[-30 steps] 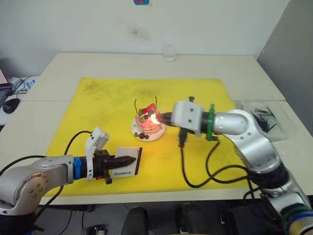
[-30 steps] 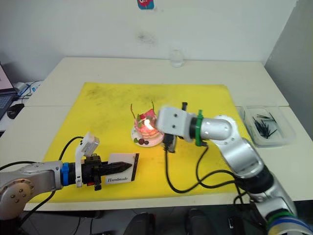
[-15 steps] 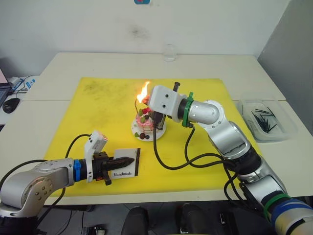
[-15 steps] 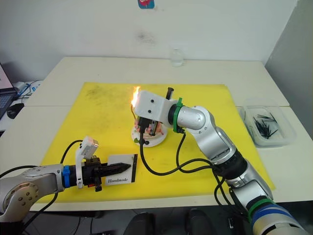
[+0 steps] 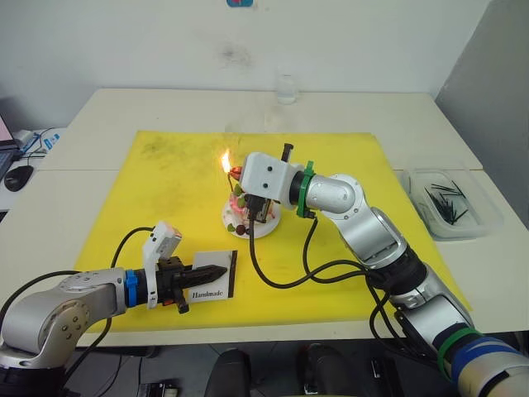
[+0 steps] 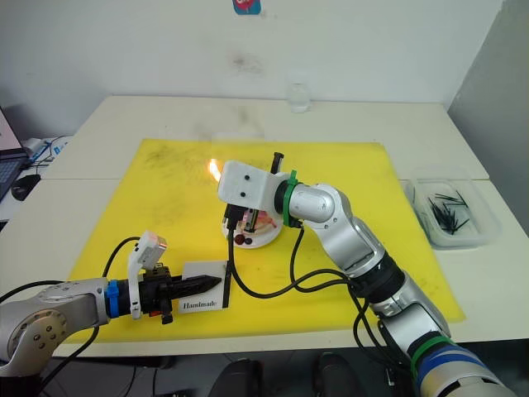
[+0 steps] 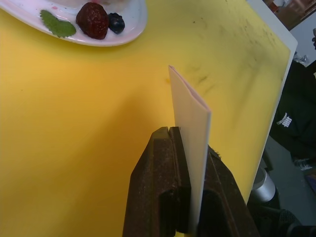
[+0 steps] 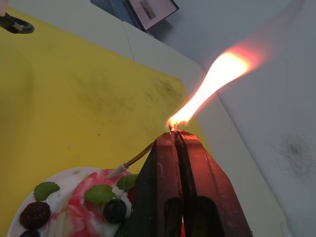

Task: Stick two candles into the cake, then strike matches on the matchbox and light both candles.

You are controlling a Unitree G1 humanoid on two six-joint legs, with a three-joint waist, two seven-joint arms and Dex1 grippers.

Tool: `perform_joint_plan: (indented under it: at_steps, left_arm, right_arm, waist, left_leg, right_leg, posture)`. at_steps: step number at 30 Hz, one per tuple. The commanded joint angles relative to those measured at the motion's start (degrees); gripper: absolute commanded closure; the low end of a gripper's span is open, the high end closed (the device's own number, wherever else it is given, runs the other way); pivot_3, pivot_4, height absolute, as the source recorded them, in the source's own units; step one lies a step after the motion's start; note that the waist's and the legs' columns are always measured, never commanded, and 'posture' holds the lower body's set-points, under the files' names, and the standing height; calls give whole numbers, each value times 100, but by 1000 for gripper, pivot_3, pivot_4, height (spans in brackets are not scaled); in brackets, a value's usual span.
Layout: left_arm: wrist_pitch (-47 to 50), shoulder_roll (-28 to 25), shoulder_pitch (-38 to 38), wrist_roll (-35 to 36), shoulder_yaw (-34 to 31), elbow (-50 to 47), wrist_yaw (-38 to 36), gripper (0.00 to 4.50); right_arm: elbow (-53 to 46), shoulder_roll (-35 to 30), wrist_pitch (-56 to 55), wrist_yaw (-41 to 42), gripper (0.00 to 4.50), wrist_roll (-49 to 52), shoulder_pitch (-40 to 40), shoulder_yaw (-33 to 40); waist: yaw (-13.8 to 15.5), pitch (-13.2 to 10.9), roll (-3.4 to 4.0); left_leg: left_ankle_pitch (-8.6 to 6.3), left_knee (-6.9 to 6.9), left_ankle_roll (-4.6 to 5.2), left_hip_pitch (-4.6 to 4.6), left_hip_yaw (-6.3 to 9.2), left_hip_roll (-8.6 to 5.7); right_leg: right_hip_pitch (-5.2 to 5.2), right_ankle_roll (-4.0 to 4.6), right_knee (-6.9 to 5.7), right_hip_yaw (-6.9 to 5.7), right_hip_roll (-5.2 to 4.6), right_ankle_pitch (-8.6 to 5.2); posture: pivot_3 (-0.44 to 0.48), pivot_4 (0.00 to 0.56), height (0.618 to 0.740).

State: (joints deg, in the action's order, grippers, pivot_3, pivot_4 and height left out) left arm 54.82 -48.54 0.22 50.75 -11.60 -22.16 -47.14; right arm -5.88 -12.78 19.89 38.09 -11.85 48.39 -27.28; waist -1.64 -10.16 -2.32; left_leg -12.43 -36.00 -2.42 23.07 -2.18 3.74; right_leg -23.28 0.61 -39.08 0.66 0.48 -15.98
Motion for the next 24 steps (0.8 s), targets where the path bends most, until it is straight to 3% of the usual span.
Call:
perform_joint_plan:
  at_steps: [1,24]
  left_arm:
    - [53,16,-96,62,-18,-128,13,4500]
    - [291,41,-312,111,-24,-166,80,4500]
  right_arm:
    - [-70,26,-97,-22,4484,-31,36,84]
    - [172,38,-96,-53,4484,-70,41,168]
  waist:
    - [0,0,0]
    - [0,0,0]
  left_leg:
    - [0,0,0,0,0,0]
    - [0,0,0,1,0,0]
  right_leg:
    - [0,0,0,0,0,0]
    - [0,0,0,1,0,0]
  posture:
    - [0,150,740]
    - [0,150,740]
